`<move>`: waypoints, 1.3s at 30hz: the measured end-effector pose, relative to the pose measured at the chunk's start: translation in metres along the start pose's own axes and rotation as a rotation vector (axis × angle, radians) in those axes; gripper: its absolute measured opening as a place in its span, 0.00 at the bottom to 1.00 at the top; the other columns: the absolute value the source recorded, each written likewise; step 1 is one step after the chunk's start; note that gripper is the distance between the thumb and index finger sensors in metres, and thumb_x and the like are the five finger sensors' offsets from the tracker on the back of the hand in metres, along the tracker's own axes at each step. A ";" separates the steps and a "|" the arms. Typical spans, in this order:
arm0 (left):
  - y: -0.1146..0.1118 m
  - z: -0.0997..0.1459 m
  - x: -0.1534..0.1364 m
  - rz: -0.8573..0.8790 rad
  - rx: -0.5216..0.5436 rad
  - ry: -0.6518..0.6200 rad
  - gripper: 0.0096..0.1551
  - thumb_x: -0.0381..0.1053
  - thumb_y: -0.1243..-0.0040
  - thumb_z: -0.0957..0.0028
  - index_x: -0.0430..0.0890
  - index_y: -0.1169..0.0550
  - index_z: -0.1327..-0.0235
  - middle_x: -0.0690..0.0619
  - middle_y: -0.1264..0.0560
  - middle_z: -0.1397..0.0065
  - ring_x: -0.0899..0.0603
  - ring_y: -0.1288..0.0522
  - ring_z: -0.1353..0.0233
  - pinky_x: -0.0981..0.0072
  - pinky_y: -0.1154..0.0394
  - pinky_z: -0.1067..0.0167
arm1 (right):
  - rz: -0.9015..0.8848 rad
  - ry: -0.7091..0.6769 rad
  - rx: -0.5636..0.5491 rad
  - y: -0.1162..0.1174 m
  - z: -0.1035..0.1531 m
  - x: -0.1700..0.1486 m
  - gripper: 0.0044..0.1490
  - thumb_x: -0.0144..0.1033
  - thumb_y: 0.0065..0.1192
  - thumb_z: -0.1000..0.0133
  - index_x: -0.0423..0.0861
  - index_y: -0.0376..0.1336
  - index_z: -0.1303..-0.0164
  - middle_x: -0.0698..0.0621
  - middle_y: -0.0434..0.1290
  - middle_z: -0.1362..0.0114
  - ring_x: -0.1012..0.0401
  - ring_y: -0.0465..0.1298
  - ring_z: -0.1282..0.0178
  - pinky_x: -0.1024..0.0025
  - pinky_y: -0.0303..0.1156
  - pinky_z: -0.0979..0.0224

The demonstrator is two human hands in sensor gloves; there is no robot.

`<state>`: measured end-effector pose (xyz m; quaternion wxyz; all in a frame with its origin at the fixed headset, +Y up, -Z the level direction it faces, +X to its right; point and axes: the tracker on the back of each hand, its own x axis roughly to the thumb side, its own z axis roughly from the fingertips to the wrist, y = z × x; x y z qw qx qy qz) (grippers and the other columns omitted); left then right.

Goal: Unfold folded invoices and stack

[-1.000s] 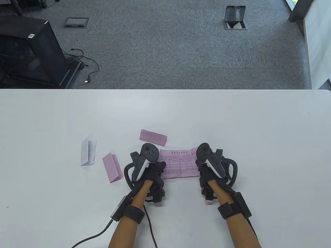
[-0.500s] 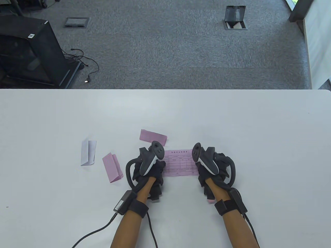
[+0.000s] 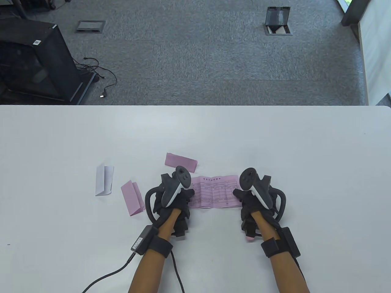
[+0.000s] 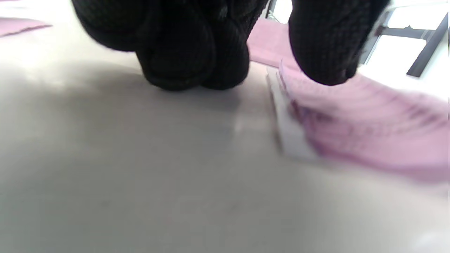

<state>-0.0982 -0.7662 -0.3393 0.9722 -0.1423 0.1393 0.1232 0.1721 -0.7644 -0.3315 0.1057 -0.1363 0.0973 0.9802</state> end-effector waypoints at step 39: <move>0.058 -0.028 -0.002 -0.073 0.338 -0.238 0.22 0.51 0.33 0.49 0.59 0.22 0.40 0.50 0.22 0.27 0.35 0.30 0.23 0.34 0.36 0.27 | -0.155 -0.196 -0.137 -0.014 0.068 -0.074 0.30 0.53 0.59 0.49 0.51 0.66 0.41 0.45 0.73 0.36 0.43 0.70 0.32 0.36 0.58 0.27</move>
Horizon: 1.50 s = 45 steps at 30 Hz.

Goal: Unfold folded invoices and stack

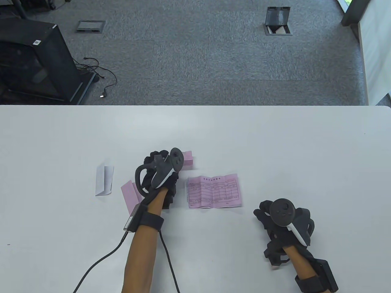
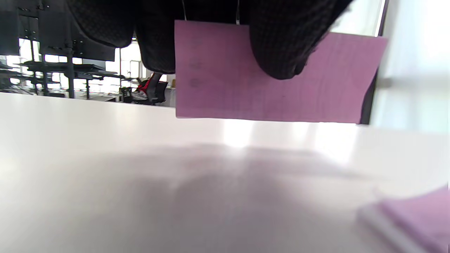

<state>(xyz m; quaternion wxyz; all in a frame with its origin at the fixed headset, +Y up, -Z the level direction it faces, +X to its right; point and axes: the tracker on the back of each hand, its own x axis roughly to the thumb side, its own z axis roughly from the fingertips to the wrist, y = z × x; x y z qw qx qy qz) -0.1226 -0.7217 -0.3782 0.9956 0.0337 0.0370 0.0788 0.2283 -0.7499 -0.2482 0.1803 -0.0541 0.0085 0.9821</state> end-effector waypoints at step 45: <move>-0.039 0.169 0.004 1.113 -0.343 -0.253 0.38 0.54 0.36 0.44 0.48 0.37 0.23 0.37 0.31 0.23 0.28 0.34 0.26 0.33 0.37 0.32 | -0.832 -0.324 0.343 0.027 0.018 0.048 0.24 0.44 0.63 0.49 0.50 0.67 0.44 0.50 0.77 0.44 0.49 0.75 0.39 0.45 0.66 0.30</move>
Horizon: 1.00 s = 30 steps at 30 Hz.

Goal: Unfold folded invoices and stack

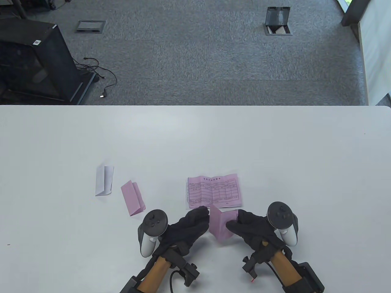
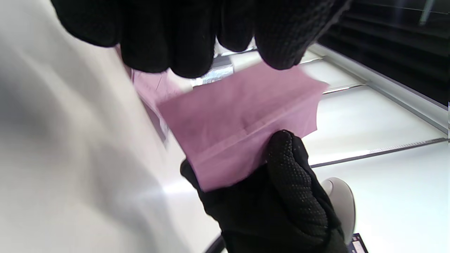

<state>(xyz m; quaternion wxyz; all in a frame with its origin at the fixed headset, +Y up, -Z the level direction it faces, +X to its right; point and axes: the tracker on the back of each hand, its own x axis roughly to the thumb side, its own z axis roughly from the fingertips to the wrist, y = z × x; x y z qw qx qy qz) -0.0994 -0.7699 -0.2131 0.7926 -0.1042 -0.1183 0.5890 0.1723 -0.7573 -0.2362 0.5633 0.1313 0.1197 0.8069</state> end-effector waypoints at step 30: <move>-0.039 0.016 0.013 -0.124 0.019 0.063 0.53 0.65 0.29 0.57 0.42 0.36 0.23 0.36 0.26 0.27 0.31 0.26 0.32 0.40 0.28 0.39 | 0.043 0.006 0.017 0.028 0.009 0.011 0.26 0.46 0.59 0.48 0.48 0.69 0.43 0.49 0.79 0.44 0.47 0.76 0.39 0.43 0.65 0.31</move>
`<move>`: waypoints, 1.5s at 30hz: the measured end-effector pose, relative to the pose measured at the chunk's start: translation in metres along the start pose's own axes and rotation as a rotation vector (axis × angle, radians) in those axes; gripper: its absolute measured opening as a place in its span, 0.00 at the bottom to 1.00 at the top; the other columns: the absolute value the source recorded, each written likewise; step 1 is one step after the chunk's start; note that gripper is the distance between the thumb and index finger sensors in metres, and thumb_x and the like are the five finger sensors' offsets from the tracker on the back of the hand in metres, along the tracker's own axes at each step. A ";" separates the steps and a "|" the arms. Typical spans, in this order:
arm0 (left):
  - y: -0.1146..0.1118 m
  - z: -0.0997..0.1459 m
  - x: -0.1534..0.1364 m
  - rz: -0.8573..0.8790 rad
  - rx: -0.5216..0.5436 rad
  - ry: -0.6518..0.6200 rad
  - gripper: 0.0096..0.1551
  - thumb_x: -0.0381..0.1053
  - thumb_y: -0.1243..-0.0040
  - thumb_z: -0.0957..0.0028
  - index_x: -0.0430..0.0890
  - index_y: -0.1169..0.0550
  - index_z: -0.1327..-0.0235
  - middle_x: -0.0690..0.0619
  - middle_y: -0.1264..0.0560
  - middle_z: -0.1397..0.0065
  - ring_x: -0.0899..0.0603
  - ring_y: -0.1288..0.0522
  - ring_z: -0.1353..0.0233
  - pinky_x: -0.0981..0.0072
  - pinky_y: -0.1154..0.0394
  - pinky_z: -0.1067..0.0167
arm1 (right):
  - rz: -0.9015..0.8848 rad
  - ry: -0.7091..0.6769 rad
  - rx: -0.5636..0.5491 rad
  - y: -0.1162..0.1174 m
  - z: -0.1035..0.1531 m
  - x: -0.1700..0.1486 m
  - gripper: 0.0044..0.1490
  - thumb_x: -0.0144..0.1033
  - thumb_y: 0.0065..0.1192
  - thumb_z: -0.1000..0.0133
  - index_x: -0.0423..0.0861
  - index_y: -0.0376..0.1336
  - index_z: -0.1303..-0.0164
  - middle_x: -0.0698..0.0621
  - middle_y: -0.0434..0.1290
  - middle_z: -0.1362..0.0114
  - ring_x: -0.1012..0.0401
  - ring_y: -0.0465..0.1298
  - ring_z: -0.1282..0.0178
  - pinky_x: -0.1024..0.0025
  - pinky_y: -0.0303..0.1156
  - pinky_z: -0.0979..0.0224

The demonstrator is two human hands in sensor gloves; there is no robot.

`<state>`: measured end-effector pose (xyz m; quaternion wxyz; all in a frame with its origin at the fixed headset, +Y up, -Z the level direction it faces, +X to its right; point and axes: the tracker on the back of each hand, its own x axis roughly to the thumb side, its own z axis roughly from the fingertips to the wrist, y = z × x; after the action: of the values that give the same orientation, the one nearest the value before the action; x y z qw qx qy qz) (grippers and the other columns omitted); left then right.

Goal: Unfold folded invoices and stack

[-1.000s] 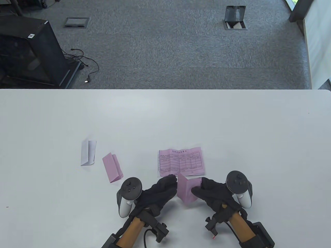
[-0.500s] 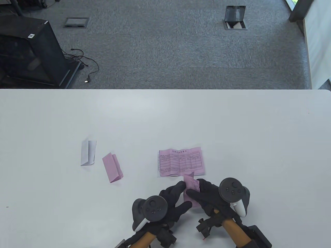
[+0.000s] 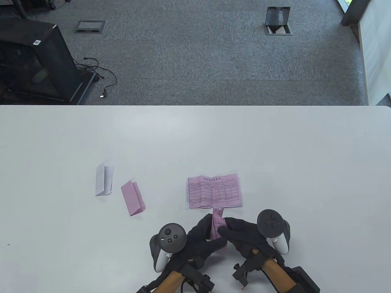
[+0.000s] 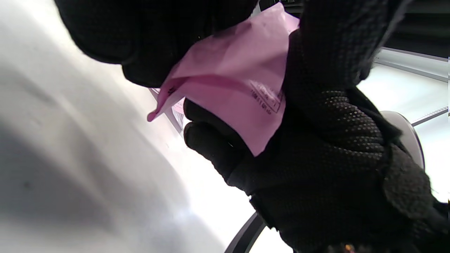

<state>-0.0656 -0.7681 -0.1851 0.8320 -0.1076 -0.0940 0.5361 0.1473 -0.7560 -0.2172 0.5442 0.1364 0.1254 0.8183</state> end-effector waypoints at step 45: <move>0.010 -0.015 -0.001 -1.145 0.024 0.248 0.56 0.61 0.32 0.52 0.57 0.52 0.17 0.41 0.32 0.23 0.33 0.32 0.27 0.43 0.33 0.32 | 1.095 0.273 -0.157 -0.005 -0.007 -0.012 0.23 0.51 0.64 0.51 0.49 0.72 0.53 0.50 0.80 0.55 0.51 0.78 0.49 0.46 0.67 0.33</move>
<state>-0.0710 -0.7661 -0.2026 0.9951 -0.0925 -0.0330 -0.0144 0.1532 -0.7653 -0.2264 0.0280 0.0336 0.0442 0.9981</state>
